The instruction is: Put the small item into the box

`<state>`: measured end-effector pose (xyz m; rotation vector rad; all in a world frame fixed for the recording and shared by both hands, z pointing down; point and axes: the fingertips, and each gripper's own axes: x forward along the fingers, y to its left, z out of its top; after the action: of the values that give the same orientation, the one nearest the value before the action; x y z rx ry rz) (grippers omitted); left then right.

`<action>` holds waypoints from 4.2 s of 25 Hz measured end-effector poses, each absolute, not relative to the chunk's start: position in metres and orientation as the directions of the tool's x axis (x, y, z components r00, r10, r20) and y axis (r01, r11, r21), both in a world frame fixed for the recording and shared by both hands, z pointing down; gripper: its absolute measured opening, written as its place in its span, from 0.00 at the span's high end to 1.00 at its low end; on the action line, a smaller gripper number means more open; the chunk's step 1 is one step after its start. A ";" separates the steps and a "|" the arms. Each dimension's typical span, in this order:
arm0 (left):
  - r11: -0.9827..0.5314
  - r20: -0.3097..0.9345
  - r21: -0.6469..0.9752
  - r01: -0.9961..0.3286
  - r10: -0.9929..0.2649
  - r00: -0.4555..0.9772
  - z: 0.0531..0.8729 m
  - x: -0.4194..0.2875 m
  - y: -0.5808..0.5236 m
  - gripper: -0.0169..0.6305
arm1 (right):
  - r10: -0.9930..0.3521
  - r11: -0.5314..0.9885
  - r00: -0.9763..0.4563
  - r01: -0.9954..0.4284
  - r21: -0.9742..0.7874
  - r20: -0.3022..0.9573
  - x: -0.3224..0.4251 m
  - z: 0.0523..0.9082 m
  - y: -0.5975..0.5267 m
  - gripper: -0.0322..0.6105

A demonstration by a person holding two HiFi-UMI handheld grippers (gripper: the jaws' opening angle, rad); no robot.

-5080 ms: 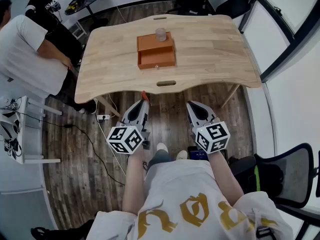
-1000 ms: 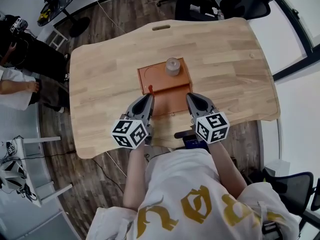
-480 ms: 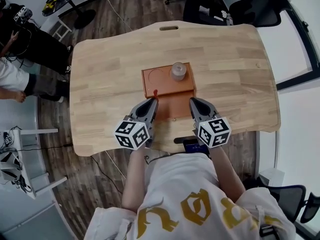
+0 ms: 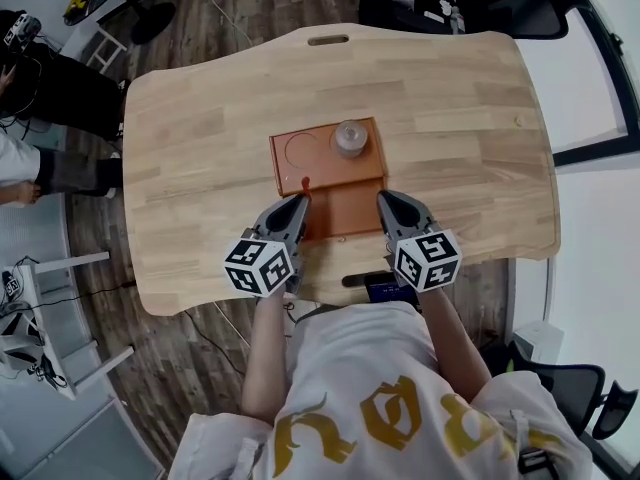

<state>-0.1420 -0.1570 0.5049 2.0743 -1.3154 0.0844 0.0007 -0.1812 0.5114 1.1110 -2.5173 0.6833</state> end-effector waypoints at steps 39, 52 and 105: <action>-0.395 0.812 0.392 -0.831 -0.276 0.514 0.630 -0.085 -0.138 0.95 | -0.493 0.656 -0.667 -0.707 -0.265 0.558 0.005 0.566 -0.197 0.93; -0.385 0.835 0.441 -0.811 -0.156 0.528 0.647 -0.074 -0.140 0.95 | -0.472 0.658 -0.673 -0.699 -0.281 0.570 0.005 0.573 -0.198 0.93; -0.360 0.418 0.308 -0.881 -0.780 0.465 0.468 -0.105 -0.146 0.96 | -0.672 0.643 -0.652 -0.749 -0.161 0.350 0.004 0.465 -0.158 0.93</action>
<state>-0.1047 -0.1463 0.4681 2.2281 -1.3810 0.2734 0.0037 -0.1581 0.4646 1.1507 -2.6060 0.4280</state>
